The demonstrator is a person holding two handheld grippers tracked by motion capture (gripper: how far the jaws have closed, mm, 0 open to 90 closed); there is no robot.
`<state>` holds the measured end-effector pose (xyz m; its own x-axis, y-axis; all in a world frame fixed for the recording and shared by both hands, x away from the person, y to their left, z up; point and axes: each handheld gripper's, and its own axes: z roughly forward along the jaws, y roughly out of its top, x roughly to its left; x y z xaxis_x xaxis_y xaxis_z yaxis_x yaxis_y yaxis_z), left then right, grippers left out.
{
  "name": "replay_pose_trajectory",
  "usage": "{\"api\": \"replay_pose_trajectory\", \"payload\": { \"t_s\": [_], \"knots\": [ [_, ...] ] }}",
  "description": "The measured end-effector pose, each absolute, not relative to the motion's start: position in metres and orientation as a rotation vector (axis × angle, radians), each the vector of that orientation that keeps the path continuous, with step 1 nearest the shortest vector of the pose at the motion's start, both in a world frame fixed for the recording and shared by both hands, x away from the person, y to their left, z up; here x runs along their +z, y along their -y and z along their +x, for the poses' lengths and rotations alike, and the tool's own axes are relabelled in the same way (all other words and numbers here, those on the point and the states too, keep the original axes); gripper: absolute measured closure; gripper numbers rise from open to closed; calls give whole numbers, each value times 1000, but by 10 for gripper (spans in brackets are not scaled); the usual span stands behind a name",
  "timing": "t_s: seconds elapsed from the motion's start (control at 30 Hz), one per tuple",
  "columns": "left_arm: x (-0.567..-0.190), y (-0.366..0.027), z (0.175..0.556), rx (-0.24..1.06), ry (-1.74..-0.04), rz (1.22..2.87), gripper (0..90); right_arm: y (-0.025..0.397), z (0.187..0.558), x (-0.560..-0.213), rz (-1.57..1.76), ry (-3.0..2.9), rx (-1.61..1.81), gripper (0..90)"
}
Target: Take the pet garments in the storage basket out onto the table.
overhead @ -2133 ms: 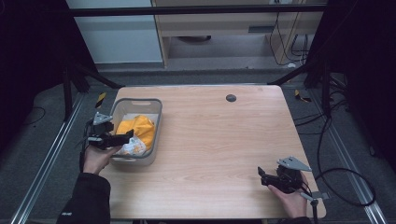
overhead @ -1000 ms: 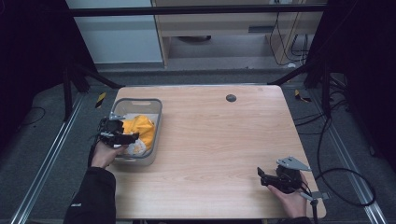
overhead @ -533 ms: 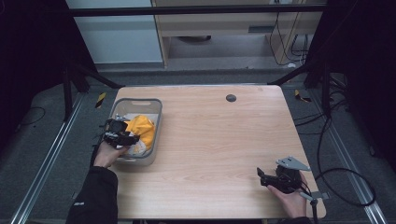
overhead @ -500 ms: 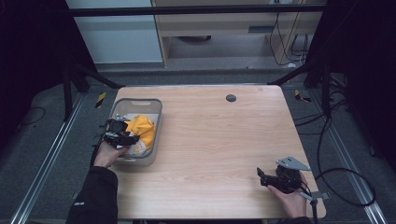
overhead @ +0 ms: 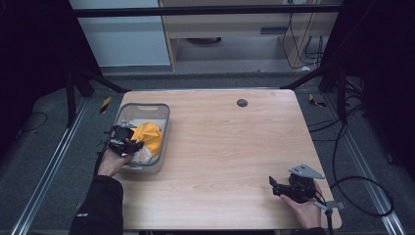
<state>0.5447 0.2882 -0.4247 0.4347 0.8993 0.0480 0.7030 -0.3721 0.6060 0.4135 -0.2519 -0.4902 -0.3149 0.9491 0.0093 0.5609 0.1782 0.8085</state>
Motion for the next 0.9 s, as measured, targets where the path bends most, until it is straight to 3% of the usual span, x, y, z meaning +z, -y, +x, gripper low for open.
{"api": "replay_pose_trajectory", "payload": {
  "t_s": [0.9],
  "knots": [
    [-372, -304, 523, 605, -1283, 2064, 767, 253, 412, -489, 1413, -1938, 1016, 113]
  ]
}}
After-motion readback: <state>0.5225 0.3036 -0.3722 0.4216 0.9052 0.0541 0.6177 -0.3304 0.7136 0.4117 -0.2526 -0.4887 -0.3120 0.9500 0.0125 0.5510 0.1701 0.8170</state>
